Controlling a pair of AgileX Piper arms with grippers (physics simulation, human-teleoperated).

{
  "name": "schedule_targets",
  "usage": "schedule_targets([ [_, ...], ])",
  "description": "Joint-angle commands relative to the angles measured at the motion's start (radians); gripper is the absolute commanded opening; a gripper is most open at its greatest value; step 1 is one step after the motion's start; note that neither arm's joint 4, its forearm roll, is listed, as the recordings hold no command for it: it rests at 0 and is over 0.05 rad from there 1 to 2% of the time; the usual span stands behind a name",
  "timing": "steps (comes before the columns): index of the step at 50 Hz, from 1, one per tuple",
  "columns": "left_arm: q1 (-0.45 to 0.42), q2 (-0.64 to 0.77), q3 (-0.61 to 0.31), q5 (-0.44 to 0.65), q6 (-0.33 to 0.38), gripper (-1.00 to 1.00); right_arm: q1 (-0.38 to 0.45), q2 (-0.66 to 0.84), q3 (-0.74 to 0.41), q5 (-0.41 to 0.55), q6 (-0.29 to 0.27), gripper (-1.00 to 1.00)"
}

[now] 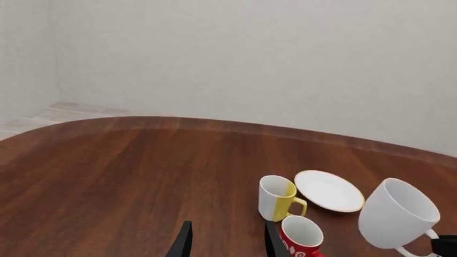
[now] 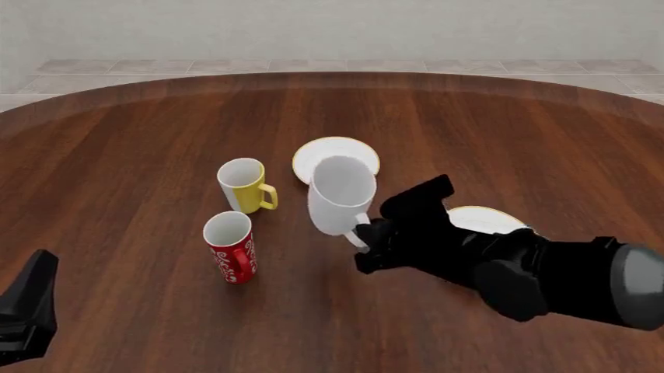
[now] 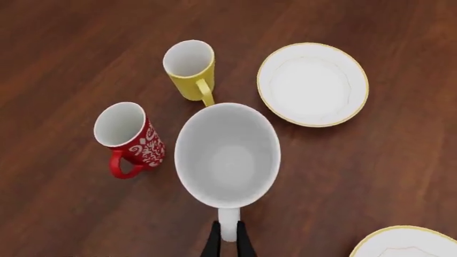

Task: Put the white mug on the left plate.

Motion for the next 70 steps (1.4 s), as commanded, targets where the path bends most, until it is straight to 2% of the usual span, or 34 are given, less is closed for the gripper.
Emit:
schedule_targets([
  [1,0.004,0.000,-0.001,0.000,-0.002,1.00,-0.005,-0.044,-0.044,0.061,-0.080,-1.00],
  [3,0.004,0.000,-0.002,0.000,-0.001,1.00,-0.013,-0.056,-0.048,0.069,-0.083,-1.00],
  [4,0.004,0.000,-0.002,0.000,-0.001,1.00,-0.015,-0.051,-0.060,0.085,-0.044,-1.00],
  [6,0.004,0.000,-0.003,0.000,-0.001,1.00,-0.055,-0.073,-0.053,0.090,-0.065,-1.00],
  [7,0.004,0.000,-0.003,0.000,-0.001,1.00,-0.052,-0.064,-0.066,0.104,-0.032,-1.00],
  [9,0.004,0.000,-0.003,0.000,-0.003,1.00,-0.080,-0.078,-0.066,0.109,-0.065,-1.00],
  [11,0.003,0.000,-0.002,0.000,-0.002,1.00,-0.076,-0.074,-0.073,0.116,-0.051,-1.00],
  [18,0.001,0.000,0.000,0.000,-0.002,1.00,-0.096,-0.086,-0.132,0.173,-0.080,-1.00],
  [22,0.000,0.000,-0.001,0.000,-0.003,1.00,-0.070,-0.077,-0.172,0.201,-0.079,-1.00],
  [23,0.000,0.000,0.000,0.000,-0.002,1.00,-0.064,-0.073,-0.184,0.207,-0.093,-1.00],
  [31,0.000,0.000,0.000,0.001,-0.005,1.00,-0.040,-0.043,-0.247,0.260,-0.073,-1.00],
  [32,0.000,0.000,0.000,0.001,-0.005,1.00,-0.012,0.006,-0.291,0.305,-0.070,-1.00],
  [41,-0.001,0.000,0.001,0.001,-0.004,1.00,-0.036,-0.003,-0.334,0.332,-0.073,-1.00],
  [48,-0.001,0.000,0.002,0.001,-0.004,1.00,-0.051,0.008,-0.393,0.370,-0.097,-1.00],
  [56,0.000,0.000,0.003,0.001,-0.004,1.00,-0.051,0.030,-0.451,0.411,-0.093,-1.00],
  [58,0.001,0.000,0.003,0.001,-0.004,1.00,-0.037,0.041,-0.468,0.424,-0.070,-1.00],
  [70,0.002,0.000,0.002,0.003,-0.006,1.00,-0.065,0.095,-0.567,0.487,-0.099,-1.00],
])
